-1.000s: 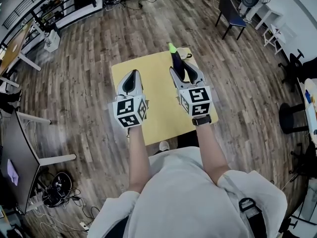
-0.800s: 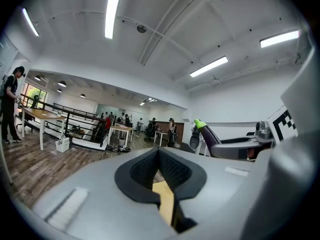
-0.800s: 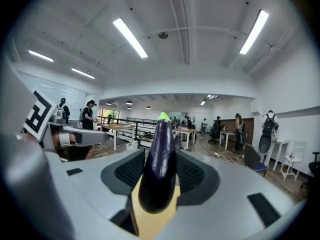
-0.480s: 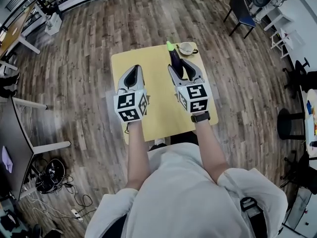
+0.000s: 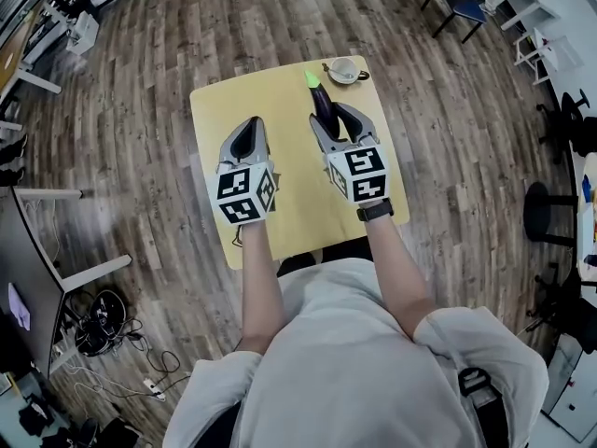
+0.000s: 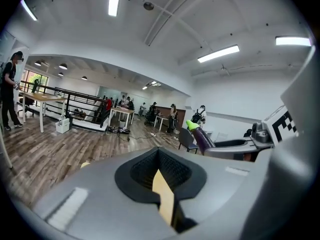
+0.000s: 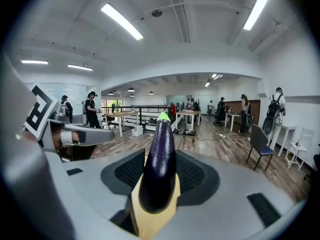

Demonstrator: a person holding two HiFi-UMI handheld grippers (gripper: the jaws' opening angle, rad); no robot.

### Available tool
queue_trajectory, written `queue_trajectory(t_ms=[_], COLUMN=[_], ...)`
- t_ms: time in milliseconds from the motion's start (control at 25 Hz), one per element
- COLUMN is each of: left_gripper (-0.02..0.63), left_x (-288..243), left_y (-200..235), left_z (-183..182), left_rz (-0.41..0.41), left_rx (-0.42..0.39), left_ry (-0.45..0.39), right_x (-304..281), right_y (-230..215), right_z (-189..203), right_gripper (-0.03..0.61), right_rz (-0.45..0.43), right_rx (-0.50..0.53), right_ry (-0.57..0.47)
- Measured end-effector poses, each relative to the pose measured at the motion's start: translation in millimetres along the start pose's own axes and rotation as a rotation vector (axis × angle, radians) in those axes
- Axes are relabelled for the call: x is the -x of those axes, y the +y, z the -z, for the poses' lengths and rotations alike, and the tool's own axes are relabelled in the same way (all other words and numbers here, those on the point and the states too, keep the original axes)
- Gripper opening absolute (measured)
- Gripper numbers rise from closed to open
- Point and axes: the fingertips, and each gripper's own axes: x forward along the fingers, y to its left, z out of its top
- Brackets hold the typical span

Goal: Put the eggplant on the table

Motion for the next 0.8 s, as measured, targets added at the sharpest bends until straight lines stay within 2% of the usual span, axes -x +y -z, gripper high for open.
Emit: queue_trajectory(t_ms=[360, 800], left_gripper=[0.008, 0.008], left_x=[-39, -70], left_y=[5, 12], left_z=[35, 85], left_rz=[-0.013, -0.019], left_rx=[0.068, 0.106], left_ry=[0.08, 0.198], right_x=[-37, -72], right_y=[-24, -34], right_z=[44, 116], right_gripper=[0.195, 0.195], right_rz=[-0.019, -0.024], right_rx=[-0.049, -0.12], right_ry=[0.108, 0.267])
